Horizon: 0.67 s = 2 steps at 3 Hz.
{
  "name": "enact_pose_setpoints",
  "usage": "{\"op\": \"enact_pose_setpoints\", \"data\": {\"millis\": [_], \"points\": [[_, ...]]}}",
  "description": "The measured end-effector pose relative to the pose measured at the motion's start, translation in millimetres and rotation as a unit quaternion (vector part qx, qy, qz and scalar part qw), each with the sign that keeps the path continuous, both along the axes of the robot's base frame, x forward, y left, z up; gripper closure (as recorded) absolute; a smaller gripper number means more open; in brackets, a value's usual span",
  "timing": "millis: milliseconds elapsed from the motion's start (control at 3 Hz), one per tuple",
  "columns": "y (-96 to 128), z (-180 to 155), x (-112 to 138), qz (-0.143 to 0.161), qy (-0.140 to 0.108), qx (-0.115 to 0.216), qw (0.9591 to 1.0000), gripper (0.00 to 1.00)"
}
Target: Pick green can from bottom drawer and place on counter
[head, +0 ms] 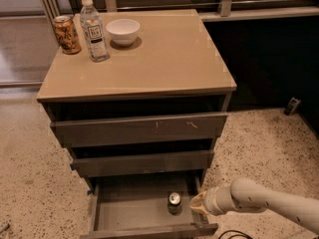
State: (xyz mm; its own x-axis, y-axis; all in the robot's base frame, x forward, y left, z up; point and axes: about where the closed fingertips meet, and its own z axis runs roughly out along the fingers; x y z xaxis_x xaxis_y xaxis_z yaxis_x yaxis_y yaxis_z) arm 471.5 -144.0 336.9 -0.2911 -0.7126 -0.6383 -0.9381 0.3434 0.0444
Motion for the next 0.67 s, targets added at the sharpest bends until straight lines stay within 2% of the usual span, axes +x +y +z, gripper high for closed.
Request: {"op": "enact_pose_setpoints", "data": {"millis": [333,667], "points": [[16.3,-35.0,2.4,0.014,0.0,0.012,0.9998,0.97],[27.7,-61.2,9.1,0.02,0.002,0.023,0.9995,0.74]]}}
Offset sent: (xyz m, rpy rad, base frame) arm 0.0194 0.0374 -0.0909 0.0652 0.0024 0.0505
